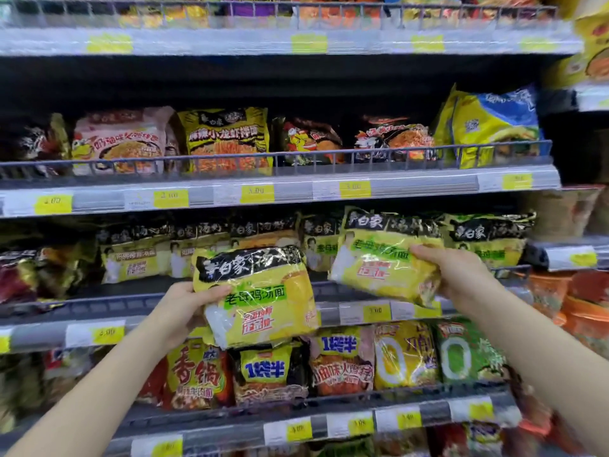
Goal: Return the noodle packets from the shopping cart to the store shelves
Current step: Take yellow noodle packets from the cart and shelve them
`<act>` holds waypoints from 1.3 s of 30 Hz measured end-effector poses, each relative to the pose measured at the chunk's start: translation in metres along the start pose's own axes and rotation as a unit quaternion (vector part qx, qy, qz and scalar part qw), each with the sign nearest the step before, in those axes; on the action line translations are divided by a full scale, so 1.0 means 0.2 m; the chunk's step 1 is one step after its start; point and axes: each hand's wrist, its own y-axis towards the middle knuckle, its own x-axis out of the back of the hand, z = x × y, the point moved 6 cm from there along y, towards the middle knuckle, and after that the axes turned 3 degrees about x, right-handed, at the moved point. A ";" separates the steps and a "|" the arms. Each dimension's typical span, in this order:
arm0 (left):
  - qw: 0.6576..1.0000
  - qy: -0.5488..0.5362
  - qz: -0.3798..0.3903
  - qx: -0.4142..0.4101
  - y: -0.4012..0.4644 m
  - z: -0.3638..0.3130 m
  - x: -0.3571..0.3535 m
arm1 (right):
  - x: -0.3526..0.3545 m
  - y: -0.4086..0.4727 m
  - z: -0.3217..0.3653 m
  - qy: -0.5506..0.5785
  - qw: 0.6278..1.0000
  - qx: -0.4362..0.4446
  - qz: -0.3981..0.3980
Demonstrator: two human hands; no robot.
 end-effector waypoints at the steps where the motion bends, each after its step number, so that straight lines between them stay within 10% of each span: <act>1: 1.000 0.003 -0.002 -0.003 -0.01 0.00 0.00 | -0.03 0.04 0.04 -0.009 1.000 0.011 -0.009; 27: 0.999 0.049 0.008 -0.023 0.10 -0.06 0.02 | -0.49 0.45 -0.05 -0.323 0.945 0.052 0.000; 39: 0.999 0.030 0.025 -0.021 0.14 -0.08 -0.02 | -0.57 0.48 0.08 -0.718 0.690 0.088 0.012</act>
